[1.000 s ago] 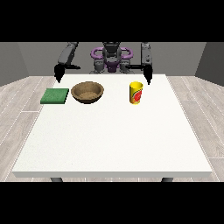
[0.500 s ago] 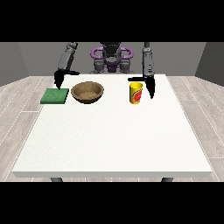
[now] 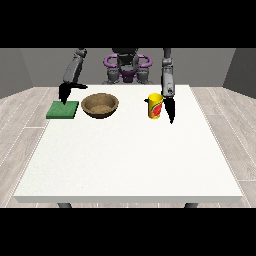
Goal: Pick the cup and pour the ball into the bowl, then pick the bowl and place it on the pad
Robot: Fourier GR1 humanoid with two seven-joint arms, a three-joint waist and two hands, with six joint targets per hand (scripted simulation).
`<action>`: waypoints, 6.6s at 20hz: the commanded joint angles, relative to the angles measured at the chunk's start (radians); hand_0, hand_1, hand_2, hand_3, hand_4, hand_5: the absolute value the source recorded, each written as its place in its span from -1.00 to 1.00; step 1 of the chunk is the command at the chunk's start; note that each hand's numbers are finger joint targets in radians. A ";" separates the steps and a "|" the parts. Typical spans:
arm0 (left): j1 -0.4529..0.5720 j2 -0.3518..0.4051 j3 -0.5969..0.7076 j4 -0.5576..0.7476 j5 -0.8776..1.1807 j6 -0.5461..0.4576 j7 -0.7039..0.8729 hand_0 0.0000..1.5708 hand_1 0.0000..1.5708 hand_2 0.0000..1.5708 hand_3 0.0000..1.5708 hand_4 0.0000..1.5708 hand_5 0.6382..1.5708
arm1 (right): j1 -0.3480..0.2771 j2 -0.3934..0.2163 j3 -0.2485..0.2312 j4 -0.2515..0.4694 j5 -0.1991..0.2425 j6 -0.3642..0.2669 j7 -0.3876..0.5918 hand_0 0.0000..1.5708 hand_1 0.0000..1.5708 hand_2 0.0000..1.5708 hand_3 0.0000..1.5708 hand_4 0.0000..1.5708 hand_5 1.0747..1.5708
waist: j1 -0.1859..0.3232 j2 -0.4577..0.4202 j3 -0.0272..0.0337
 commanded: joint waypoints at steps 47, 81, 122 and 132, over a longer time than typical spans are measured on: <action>-0.185 -0.166 -0.811 -0.040 -1.363 0.205 1.097 -0.65 -0.65 1.00 0.82 0.09 0.89 | -0.018 -0.139 -0.050 0.502 0.005 0.065 -0.035 -1.00 -1.00 -0.74 -0.57 -0.48 0.87 | 0.113 -0.438 0.0027; -0.238 0.005 -0.638 -0.387 -1.423 -0.043 0.875 -1.00 -1.00 1.00 1.00 -0.05 0.88 | -0.032 -0.234 -0.127 0.568 -0.095 0.088 0.059 -1.00 -1.00 -0.55 -0.65 -0.11 0.97 | 0.285 -0.365 0.0005; 0.270 -0.015 -0.092 -0.053 -0.301 -0.120 0.150 -1.00 -1.00 -1.00 -1.00 -1.00 -0.89 | -0.181 -0.017 -0.059 0.383 -0.175 -0.119 0.357 -1.00 -1.00 -1.00 -1.00 -1.00 1.00 | 0.199 -0.342 0.0008; 0.260 -0.020 -0.171 -0.289 -0.303 -0.174 0.243 -1.00 -1.00 -1.00 -1.00 -1.00 -0.87 | -0.246 0.001 -0.113 0.561 -0.202 -0.137 0.240 -1.00 -1.00 -1.00 -1.00 -1.00 1.00 | 0.315 -0.236 0.0023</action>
